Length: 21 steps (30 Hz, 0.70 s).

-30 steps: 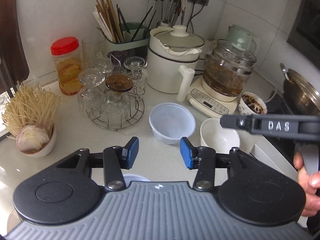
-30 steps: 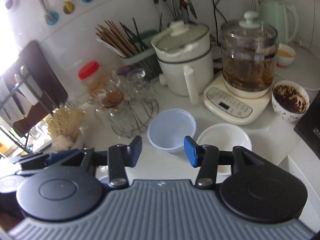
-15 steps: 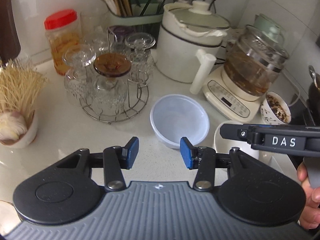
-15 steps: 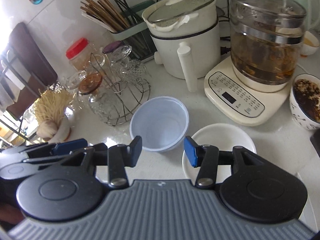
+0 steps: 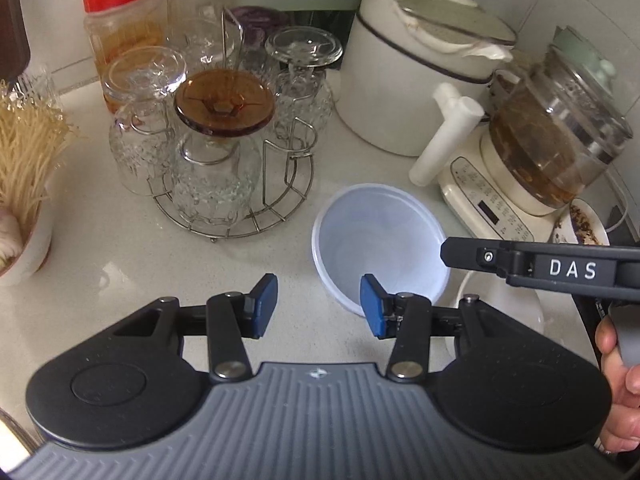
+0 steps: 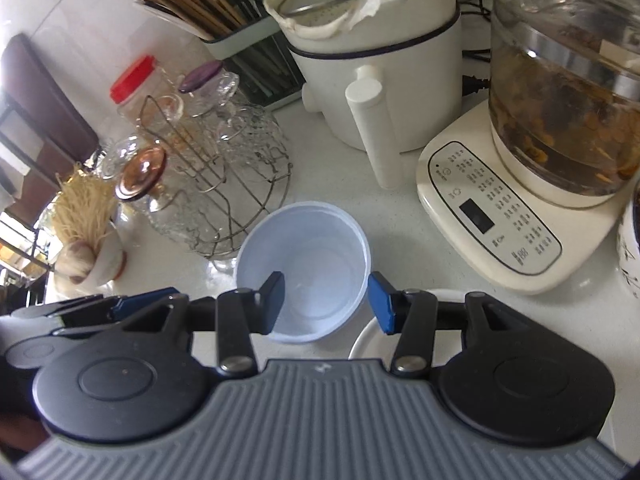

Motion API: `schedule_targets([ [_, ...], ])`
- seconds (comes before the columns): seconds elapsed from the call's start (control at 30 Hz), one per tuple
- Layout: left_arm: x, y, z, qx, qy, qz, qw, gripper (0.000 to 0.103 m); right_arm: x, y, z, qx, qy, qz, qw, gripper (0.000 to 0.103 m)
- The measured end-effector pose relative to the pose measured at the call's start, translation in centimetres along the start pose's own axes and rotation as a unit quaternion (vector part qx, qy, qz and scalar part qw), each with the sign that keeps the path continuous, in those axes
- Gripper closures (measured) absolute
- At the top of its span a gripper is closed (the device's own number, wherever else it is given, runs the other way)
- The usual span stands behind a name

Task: Organize plates and bowls
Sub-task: 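Close the left gripper on the second plastic bowl rim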

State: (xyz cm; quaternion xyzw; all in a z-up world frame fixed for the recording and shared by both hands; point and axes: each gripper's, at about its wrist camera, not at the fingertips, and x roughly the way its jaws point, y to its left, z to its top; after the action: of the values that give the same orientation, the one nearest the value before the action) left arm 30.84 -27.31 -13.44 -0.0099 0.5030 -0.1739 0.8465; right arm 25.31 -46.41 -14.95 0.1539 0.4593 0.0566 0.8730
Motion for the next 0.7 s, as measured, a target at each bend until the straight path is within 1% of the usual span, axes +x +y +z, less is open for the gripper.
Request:
schedule_targets([
  [0.17,2.0,0.3,0.9,-0.012,0.021,-0.007,0.9997,0.051,1.8,-0.6,1.0,0.001,0.017,-0.006,1.0,0.055],
  [0.27,3.2,0.7,1.2,-0.022,0.034,-0.011,0.9991,0.052,2.8,-1.0,1.3,0.003,0.03,-0.012,0.999,0.06],
  [0.33,3.8,0.8,1.3,-0.023,0.042,-0.011,0.9988,0.052,3.3,-1.4,1.5,0.008,0.038,-0.015,0.999,0.061],
  [0.43,4.8,0.8,1.5,-0.023,0.05,-0.015,0.9984,0.053,4.3,-1.7,1.7,0.008,0.048,-0.022,0.999,0.068],
  [0.5,5.4,0.9,1.7,-0.023,0.056,-0.017,0.998,0.053,4.9,-1.8,1.8,0.009,0.055,-0.023,0.998,0.07],
  [0.53,5.6,0.9,1.8,-0.023,0.057,-0.018,0.998,0.053,5.2,-1.8,1.9,0.007,0.059,-0.025,0.998,0.074],
  [0.57,5.8,0.9,1.9,-0.023,0.058,-0.019,0.9979,0.054,5.5,-1.8,2.0,0.006,0.062,-0.026,0.998,0.076],
  [0.6,6.0,0.9,2.0,-0.023,0.06,-0.02,0.9978,0.056,5.7,-1.8,2.0,0.004,0.065,-0.028,0.997,0.076],
  [0.63,6.3,0.9,2.1,-0.023,0.062,-0.02,0.9976,0.06,5.9,-1.7,2.0,0.002,0.068,-0.029,0.997,0.078],
  [0.67,6.6,0.9,2.2,-0.023,0.066,-0.021,0.9973,0.065,6.1,-1.7,2.1,0.001,0.071,-0.032,0.997,0.083],
  [0.7,6.8,0.9,2.2,-0.025,0.071,-0.023,0.9969,0.066,6.3,-1.7,2.1,0.0,0.077,-0.039,0.996,0.085],
])
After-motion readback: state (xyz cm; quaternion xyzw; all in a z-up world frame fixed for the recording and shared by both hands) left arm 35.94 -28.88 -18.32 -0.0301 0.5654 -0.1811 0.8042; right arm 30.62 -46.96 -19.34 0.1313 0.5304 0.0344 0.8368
